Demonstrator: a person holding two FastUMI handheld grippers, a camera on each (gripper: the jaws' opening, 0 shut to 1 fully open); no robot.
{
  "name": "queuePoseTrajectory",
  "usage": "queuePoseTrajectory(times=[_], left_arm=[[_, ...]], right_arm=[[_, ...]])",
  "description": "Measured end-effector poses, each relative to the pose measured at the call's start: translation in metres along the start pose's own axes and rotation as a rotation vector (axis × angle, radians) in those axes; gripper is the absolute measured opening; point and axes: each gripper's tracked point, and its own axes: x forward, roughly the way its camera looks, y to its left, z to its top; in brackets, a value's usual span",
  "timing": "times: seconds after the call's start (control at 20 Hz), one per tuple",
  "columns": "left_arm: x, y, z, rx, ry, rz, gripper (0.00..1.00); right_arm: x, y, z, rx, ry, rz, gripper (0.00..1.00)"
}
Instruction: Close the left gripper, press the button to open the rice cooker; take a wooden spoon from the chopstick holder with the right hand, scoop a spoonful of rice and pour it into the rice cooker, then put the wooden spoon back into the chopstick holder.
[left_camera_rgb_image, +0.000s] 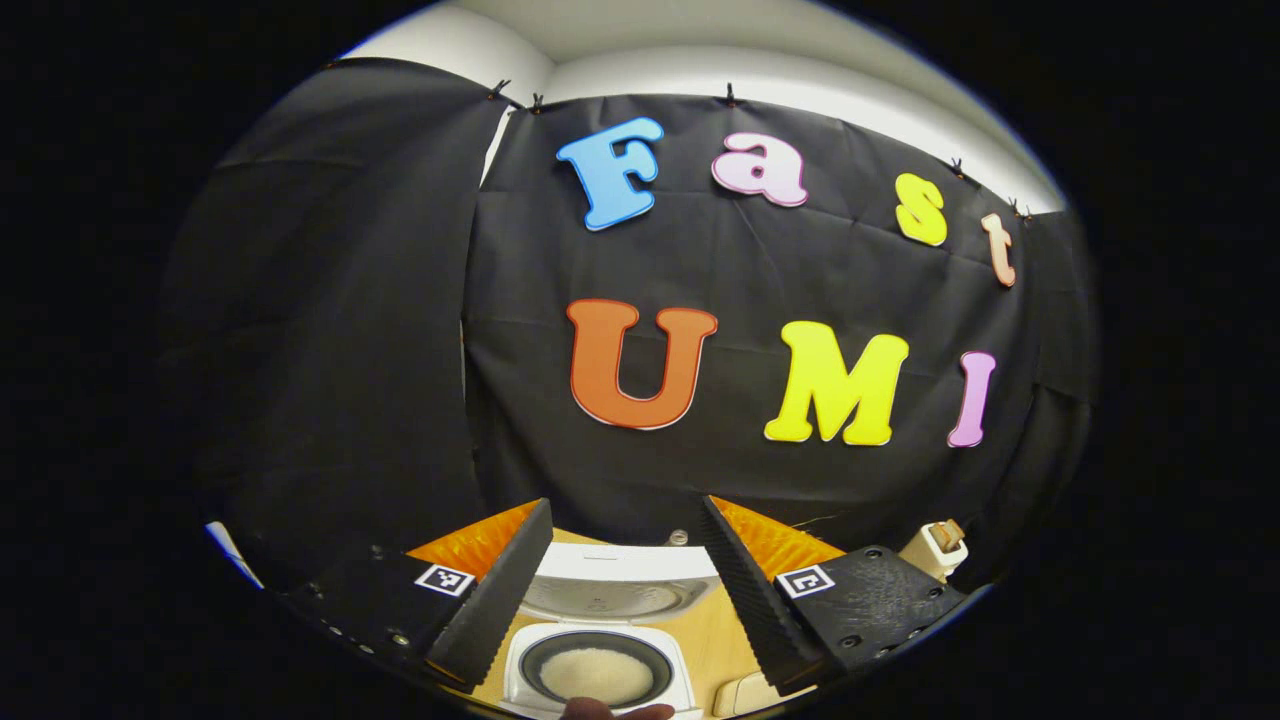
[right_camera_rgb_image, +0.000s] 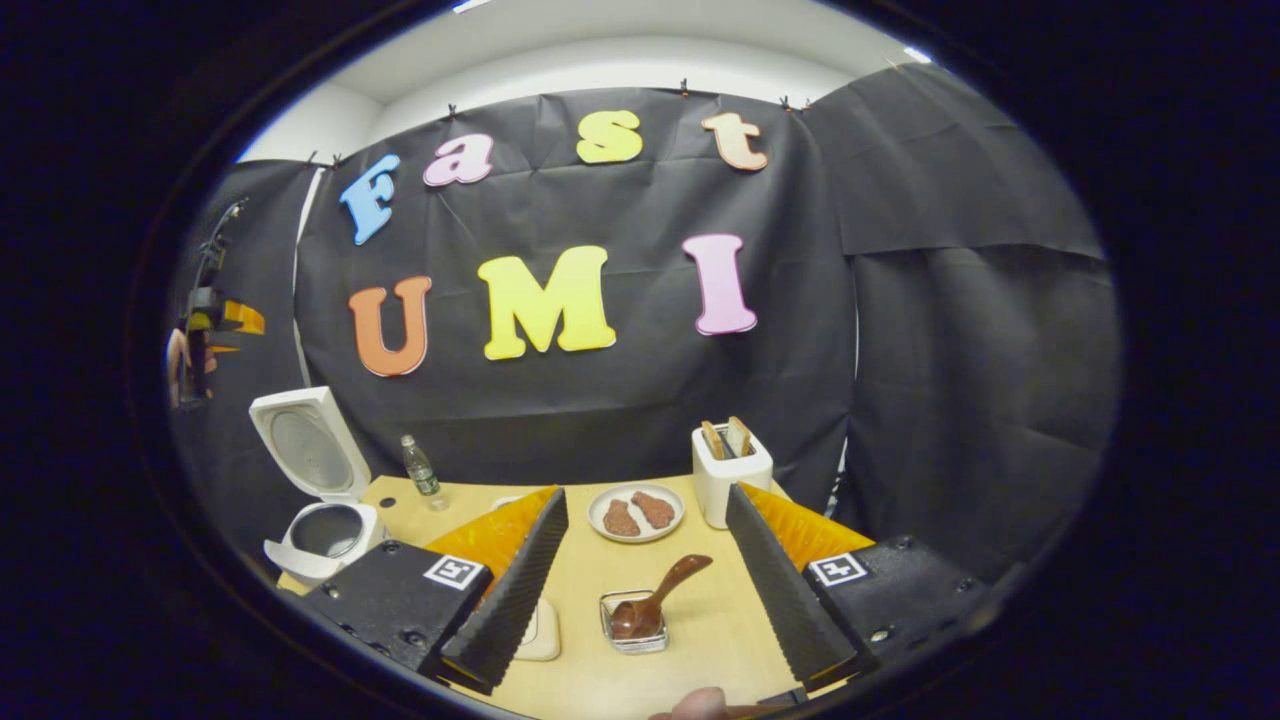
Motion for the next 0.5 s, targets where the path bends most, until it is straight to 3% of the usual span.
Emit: queuePoseTrajectory(times=[0.5], left_arm=[[0.087, 0.018, -0.054, -0.066, 0.255, -0.023, 0.95]], right_arm=[[-0.037, -0.007, -0.018, -0.013, 0.042, -0.046, 0.99]])
